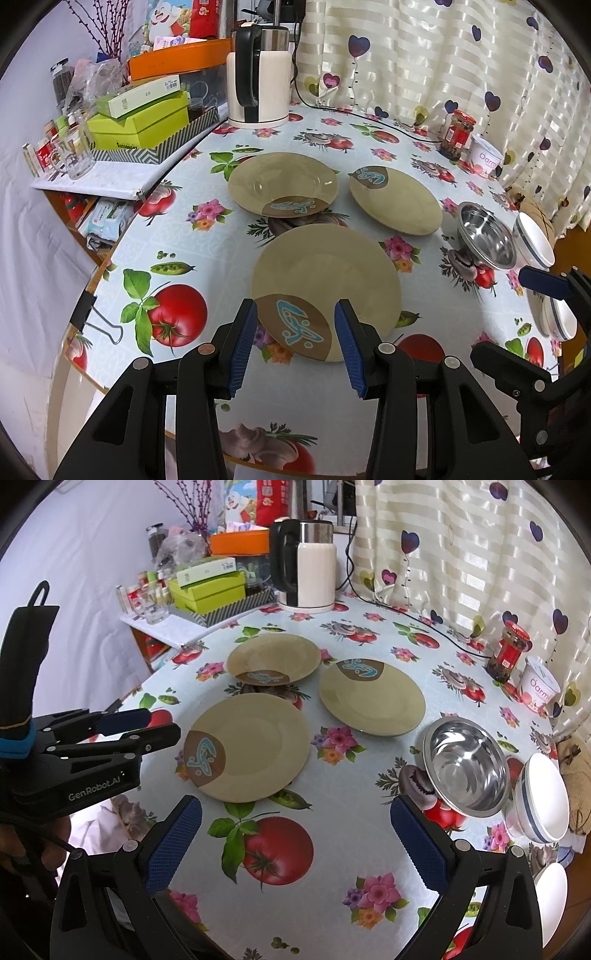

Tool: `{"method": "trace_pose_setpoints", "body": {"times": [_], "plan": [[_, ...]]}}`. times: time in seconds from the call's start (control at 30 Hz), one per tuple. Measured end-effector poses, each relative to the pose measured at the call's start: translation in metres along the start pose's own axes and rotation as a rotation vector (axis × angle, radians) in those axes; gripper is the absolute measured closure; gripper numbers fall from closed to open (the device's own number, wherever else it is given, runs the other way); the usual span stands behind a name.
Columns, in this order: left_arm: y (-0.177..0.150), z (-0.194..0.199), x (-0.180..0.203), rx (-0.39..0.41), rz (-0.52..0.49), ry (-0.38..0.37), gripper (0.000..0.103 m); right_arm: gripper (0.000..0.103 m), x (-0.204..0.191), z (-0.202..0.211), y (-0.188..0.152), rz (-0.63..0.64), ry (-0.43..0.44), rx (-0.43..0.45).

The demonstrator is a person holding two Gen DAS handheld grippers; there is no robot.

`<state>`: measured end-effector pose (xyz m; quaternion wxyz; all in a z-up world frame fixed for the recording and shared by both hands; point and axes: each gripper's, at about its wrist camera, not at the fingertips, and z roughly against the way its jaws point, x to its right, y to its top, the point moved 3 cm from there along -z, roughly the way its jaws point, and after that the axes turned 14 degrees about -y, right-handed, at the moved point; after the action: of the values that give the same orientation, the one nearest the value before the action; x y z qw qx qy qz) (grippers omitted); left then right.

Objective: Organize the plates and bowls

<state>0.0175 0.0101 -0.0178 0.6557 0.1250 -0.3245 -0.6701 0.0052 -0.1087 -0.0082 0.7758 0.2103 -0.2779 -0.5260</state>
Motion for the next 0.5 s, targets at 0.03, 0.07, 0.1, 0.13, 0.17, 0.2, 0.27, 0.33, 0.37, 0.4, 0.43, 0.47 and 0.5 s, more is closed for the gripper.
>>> {"method": "trace_pose_setpoints", "body": {"times": [0.03, 0.07, 0.1, 0.13, 0.17, 0.2, 0.27, 0.33, 0.37, 0.4, 0.43, 0.47, 0.5], "plan": [[0.000, -0.001, 0.000, 0.001, 0.001, 0.000, 0.058, 0.000, 0.000, -0.002, 0.000, 0.000, 0.000, -0.002], [0.000, -0.001, -0.001, 0.003, 0.003, 0.003, 0.058, 0.000, 0.000, -0.001, 0.000, 0.000, 0.002, -0.002], [-0.001, 0.000, -0.001, 0.005, 0.005, 0.005, 0.058, 0.000, 0.000, -0.003, 0.000, -0.001, 0.005, -0.005], [-0.001, -0.001, -0.001, 0.005, 0.006, 0.003, 0.058, 0.000, 0.001, -0.005, 0.001, 0.001, 0.004, -0.009], [-0.001, -0.001, -0.002, 0.005, 0.007, 0.003, 0.058, 0.000, 0.001, -0.006, 0.001, 0.003, 0.004, -0.011], [-0.001, -0.001, -0.002, 0.004, 0.010, 0.004, 0.058, 0.000, 0.002, -0.008, 0.001, 0.004, 0.005, -0.013], [-0.001, -0.002, -0.003, 0.001, 0.012, 0.004, 0.058, 0.000, 0.002, -0.010, 0.001, 0.003, 0.008, -0.014], [-0.002, -0.004, -0.003, -0.004, 0.017, 0.002, 0.058, 0.000, 0.002, -0.012, 0.001, 0.007, 0.004, -0.014], [-0.002, -0.005, -0.003, -0.005, 0.020, 0.001, 0.058, 0.000, 0.002, -0.012, 0.002, 0.006, 0.006, -0.014], [-0.002, -0.005, -0.004, -0.005, 0.021, 0.000, 0.058, 0.000, 0.002, -0.013, 0.002, 0.004, 0.009, -0.015], [-0.002, -0.005, -0.004, -0.004, 0.021, -0.002, 0.058, 0.000, 0.001, -0.013, 0.002, 0.004, 0.008, -0.017], [-0.002, -0.005, -0.004, -0.005, 0.020, -0.001, 0.058, 0.000, 0.001, -0.013, 0.002, 0.004, 0.009, -0.017], [-0.002, -0.005, -0.004, -0.004, 0.021, 0.000, 0.058, 0.000, 0.001, -0.013, 0.002, 0.004, 0.009, -0.016]]}}
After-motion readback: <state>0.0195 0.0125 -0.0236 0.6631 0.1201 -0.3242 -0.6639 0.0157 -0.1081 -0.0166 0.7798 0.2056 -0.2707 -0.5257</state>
